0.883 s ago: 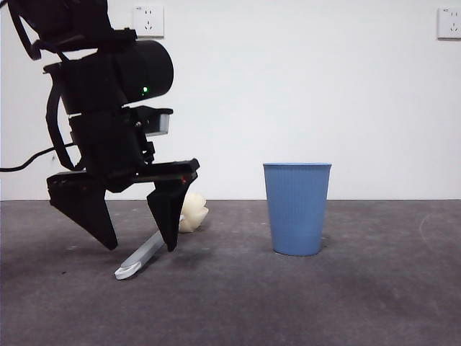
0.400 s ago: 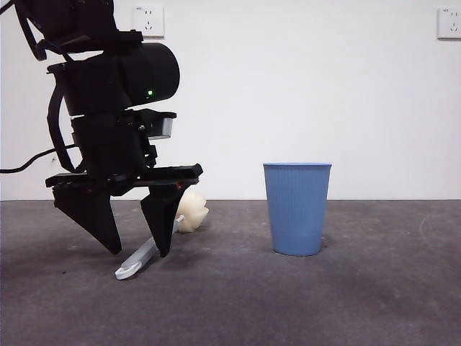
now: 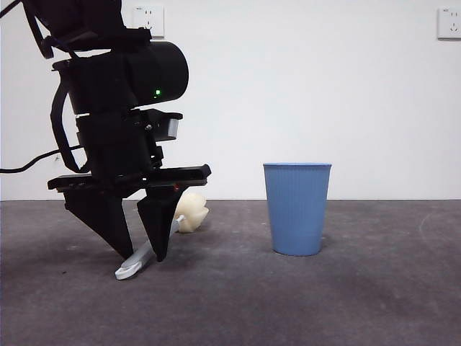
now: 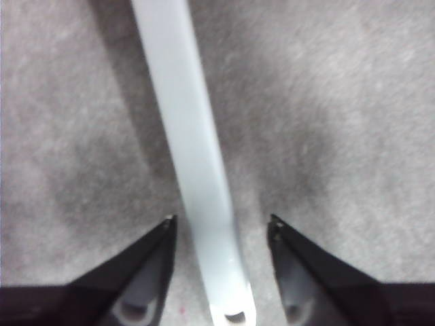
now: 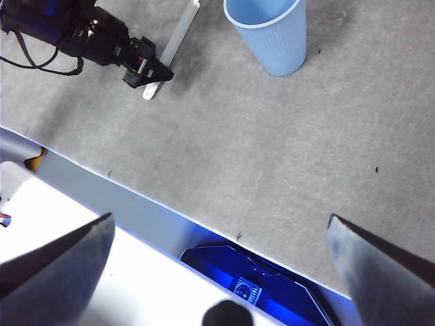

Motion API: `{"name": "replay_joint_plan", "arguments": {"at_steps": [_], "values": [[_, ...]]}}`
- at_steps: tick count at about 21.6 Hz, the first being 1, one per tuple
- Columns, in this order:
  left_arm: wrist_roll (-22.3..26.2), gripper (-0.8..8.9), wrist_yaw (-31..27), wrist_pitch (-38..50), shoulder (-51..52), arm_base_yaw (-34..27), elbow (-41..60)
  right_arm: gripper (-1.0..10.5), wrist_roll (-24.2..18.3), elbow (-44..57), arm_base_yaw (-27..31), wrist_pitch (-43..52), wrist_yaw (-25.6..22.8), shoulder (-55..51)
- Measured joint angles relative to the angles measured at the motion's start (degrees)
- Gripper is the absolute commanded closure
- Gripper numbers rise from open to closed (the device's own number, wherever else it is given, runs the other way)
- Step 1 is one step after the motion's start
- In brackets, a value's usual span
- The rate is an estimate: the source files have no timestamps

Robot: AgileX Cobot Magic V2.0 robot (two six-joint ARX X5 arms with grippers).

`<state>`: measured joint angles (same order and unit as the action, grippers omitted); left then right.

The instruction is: Pick up the cup brush,pick up the cup,insert the brush into the cup,clean the cup,put the cup brush back,put the cup back to the fixed position on the table

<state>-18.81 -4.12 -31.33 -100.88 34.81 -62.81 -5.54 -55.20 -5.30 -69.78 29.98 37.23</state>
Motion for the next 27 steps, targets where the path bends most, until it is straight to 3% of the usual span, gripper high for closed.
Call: {"name": "replay_joint_plan", "arguments": {"at_steps": [13,16,21,25,27], "values": [[-2.78,6.35,-0.02,-1.2,-0.57,0.44,0.0,3.5,0.5,0.0,0.0,0.0,0.02,0.0],[-2.93,8.27,-0.7,-1.18,-0.79,0.94,-0.07,3.5,0.61,0.0,0.0,0.0,0.02,0.0],[-2.78,8.22,-0.7,-2.08,-0.48,1.05,-0.11,3.5,0.63,0.0,0.0,0.0,0.02,0.0],[0.07,8.22,-0.35,-4.17,6.08,0.96,-0.09,3.5,0.68,0.0,-0.04,1.62,0.17,0.0],[1.73,8.22,-0.24,-4.2,12.41,0.61,-0.09,3.5,0.92,0.0,-0.09,3.65,4.0,0.22]]}}
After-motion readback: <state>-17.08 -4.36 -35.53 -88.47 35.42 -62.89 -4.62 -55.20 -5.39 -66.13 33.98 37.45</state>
